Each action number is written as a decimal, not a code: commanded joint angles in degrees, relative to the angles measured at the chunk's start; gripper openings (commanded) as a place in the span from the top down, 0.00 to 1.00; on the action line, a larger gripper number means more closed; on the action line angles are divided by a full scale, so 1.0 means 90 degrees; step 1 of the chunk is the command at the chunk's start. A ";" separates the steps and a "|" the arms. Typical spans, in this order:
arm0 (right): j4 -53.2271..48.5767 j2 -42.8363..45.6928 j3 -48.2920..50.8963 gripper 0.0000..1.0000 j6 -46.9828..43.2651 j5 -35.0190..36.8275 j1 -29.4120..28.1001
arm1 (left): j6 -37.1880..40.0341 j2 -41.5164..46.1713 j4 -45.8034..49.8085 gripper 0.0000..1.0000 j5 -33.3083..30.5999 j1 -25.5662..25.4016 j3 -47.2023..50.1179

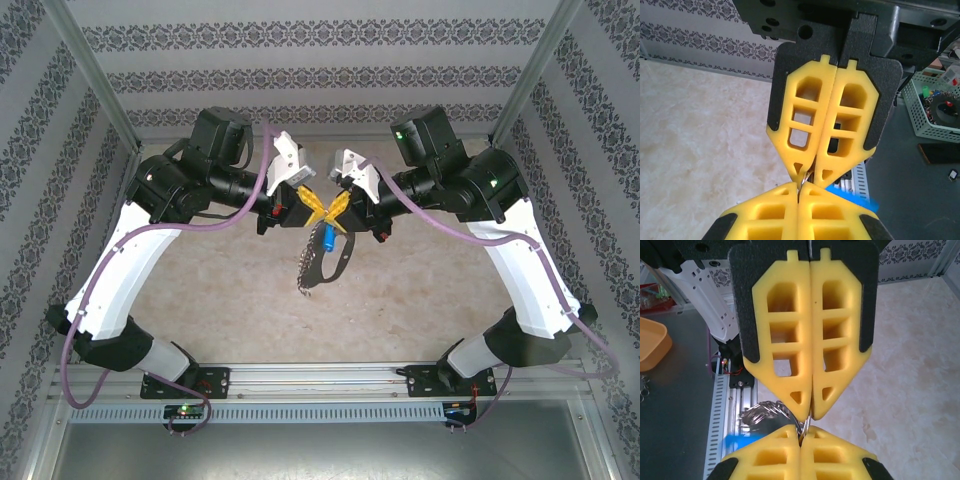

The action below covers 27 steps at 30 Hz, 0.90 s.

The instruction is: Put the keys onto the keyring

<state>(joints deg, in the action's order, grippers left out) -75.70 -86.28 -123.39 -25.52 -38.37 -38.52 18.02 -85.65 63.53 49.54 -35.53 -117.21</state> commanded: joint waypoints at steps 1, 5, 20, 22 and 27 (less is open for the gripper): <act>0.0353 0.0089 -0.0167 1.00 -0.0002 -0.0088 -0.0071 | 0.0022 0.0119 0.0057 1.00 0.0290 -0.0105 0.0040; 0.0667 0.0304 0.0111 0.87 0.0209 0.0114 -0.0069 | -0.0062 0.0169 -0.0037 1.00 0.0414 -0.0100 0.0032; 0.2403 0.1552 0.1823 0.65 0.1644 -0.0513 0.0507 | -0.2020 0.1089 -0.3278 1.00 0.1288 0.0520 0.1607; 0.2460 0.1541 0.1792 0.65 0.1715 -0.0615 0.0559 | -0.2168 0.1097 -0.3517 1.00 0.1364 0.0537 0.1655; 0.2826 0.1517 0.1825 0.67 0.2014 -0.0982 0.0666 | -0.2409 0.1095 -0.3955 1.00 0.1455 0.0574 0.1776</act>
<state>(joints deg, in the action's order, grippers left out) -54.11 -72.88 -107.59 -10.31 -43.46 -33.10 -0.40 -76.90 35.46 60.01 -30.98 -101.69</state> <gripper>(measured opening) 0.336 0.043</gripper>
